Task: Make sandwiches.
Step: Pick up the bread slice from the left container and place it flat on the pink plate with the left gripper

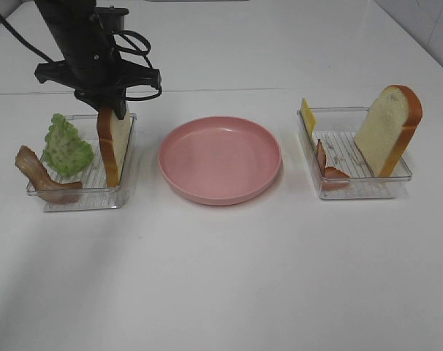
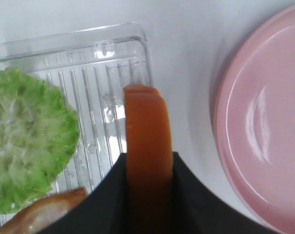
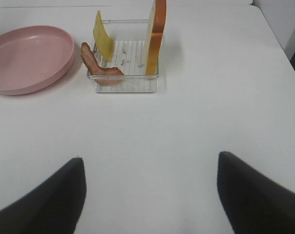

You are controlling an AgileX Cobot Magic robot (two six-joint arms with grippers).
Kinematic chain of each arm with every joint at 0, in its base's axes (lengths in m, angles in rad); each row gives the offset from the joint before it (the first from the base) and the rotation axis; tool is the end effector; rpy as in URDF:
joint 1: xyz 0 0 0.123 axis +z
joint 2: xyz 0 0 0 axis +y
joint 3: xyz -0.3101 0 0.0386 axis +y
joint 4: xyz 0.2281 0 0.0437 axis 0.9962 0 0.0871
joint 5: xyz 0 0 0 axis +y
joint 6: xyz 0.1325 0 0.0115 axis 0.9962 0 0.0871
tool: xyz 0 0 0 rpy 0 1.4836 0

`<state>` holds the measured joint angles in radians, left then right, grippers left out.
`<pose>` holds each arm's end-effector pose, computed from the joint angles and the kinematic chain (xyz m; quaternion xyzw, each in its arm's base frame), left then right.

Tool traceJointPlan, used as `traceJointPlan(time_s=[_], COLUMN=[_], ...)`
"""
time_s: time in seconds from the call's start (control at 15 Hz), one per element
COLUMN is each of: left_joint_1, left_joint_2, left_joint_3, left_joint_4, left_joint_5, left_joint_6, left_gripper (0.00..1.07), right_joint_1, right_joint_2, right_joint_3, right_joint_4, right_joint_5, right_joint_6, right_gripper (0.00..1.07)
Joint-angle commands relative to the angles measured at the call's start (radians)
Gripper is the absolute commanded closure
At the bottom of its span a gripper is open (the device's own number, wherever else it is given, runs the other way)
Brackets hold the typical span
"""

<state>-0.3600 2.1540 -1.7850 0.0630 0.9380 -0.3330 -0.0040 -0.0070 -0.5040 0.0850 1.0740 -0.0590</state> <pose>0.4490 -0.1618 0.1944 0.0272 0.9839 -0.0327 0.1737 -0.0148 0.0100 0.2485 -0.0256 0.8527 0.0260 0.5212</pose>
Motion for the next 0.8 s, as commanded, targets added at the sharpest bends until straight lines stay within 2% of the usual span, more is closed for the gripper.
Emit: traceJointPlan(time_s=[0.07,0.27,0.47,0.53,0.67,0.8], left_joint_1=[-0.003,-0.003,0.002,0.033,0.045,0.046], left_joint_2=[-0.066,-0.16,-0.194,-0.17,-0.139,-0.072], left_joint_3=[-0.016,-0.023,-0.023,-0.023,-0.023,-0.023], left_joint_4=[-0.005,-0.054,-0.177,-0.369,-0.517,-0.761], left_joint_5=[0.014,0.03,0.008,-0.023,-0.056,-0.105], left_joint_6=[-0.004,0.024,0.094,0.172,0.269,0.441], left_gripper=[1.07,1.07,1.07,1.07,1.07,1.07], right_joint_1=[-0.008,-0.008,-0.008,-0.008,-0.008,-0.008], right_joint_2=[-0.013,-0.013,-0.013,-0.013,-0.013,-0.013], right_joint_3=[0.0,0.0,0.0,0.0,0.0,0.0], right_joint_4=[0.003,0.003,0.003,0.003,0.003,0.003], right_joint_5=[-0.013,-0.013,-0.013,-0.013,-0.013,-0.013], right_joint_6=[-0.007,-0.007,-0.007,-0.007,-0.007,-0.007], right_gripper=[0.36,0.36,0.36,0.36,0.36,0.36])
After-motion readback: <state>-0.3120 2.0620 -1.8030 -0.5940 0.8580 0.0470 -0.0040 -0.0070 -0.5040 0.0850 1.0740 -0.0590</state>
